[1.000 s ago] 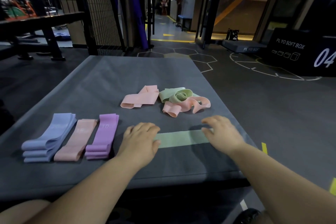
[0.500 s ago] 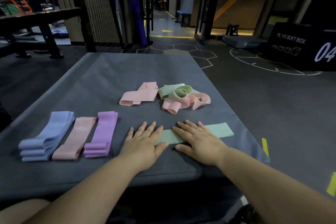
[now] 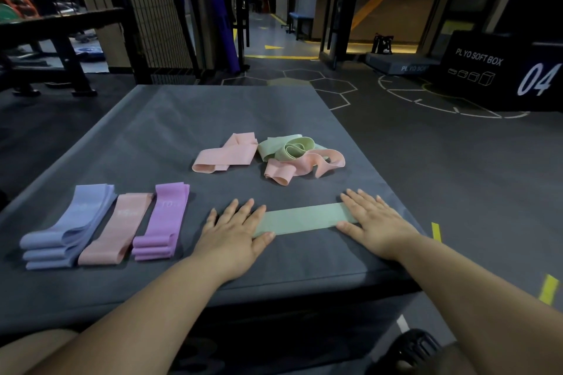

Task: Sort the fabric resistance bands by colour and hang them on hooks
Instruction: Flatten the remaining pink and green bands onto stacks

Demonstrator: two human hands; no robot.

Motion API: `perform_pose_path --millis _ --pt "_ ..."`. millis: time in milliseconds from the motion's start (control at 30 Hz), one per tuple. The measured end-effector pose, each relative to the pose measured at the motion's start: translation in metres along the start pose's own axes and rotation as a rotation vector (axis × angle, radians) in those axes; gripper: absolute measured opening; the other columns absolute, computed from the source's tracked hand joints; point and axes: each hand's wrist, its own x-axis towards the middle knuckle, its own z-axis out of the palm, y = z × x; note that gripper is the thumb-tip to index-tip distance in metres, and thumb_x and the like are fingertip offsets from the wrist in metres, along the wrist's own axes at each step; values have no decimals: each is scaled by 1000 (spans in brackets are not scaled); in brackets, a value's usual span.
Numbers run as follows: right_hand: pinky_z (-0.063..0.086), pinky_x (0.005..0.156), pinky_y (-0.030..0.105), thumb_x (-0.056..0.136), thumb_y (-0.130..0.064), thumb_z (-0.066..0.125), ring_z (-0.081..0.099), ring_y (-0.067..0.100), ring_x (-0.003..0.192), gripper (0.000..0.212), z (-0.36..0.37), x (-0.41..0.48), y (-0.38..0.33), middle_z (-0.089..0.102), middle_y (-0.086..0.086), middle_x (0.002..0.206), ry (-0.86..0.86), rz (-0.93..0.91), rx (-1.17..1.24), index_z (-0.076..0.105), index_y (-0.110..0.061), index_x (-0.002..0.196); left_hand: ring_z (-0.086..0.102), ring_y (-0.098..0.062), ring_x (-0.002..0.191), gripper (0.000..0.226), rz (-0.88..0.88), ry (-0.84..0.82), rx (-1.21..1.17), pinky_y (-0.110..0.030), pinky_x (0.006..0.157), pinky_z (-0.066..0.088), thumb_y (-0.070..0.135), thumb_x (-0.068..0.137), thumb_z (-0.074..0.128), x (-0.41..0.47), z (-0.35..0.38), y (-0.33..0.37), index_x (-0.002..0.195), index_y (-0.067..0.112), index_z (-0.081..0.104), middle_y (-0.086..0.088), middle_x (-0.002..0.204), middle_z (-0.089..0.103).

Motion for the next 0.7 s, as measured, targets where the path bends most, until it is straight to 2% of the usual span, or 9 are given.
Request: perform_pose_path --millis 167,233,333,400,500,600,700 --pt "-7 122 36 97 -63 20 -7 9 150 73 -2 1 -1 -5 -8 164 -25 -3 -16 -1 -27 157 -11 -15 149 60 1 9 -14 -45 120 -5 58 99 16 1 1 -1 153 37 0 11 162 -8" --pt "-8 122 38 97 -63 18 -7 9 150 73 -4 1 -2 -5 -8 164 -39 5 -39 -2 -27 157 -6 -15 149 58 -1 33 -62 -41 121 -3 53 101 19 2 0 -1 154 33 7 9 163 -2" --pt "-10 121 44 97 -65 16 -6 10 151 74 -9 0 -6 -4 -8 164 -63 28 -72 -1 -26 157 19 -20 146 51 -49 161 -243 -35 117 17 40 103 28 2 -5 -5 150 20 30 -1 158 25" --pt "-11 120 49 96 -65 15 -5 11 151 74 -14 0 -12 -1 -7 165 -61 51 -68 2 -25 157 37 -24 132 42 -114 268 -250 -37 107 34 34 100 36 1 -13 -10 137 17 46 -3 143 43" --pt "-8 118 55 97 -64 18 2 14 151 69 -20 1 -23 9 -5 164 7 52 -22 12 -28 156 42 -26 119 37 -202 257 -139 -36 98 39 33 93 45 -4 -24 -13 125 17 53 -5 128 48" --pt "9 119 50 99 -55 31 23 16 144 54 -24 5 -40 35 -5 153 149 -25 27 36 -31 147 44 -27 118 37 -246 181 -118 -35 95 40 36 92 49 -6 -26 -14 124 19 52 -5 125 48" --pt "28 110 38 99 -38 43 37 18 131 35 -27 9 -62 50 -5 134 222 -127 101 54 -32 132 46 -26 114 32 -243 180 -128 -36 93 42 36 92 49 -5 -25 -15 119 19 53 -5 121 49"
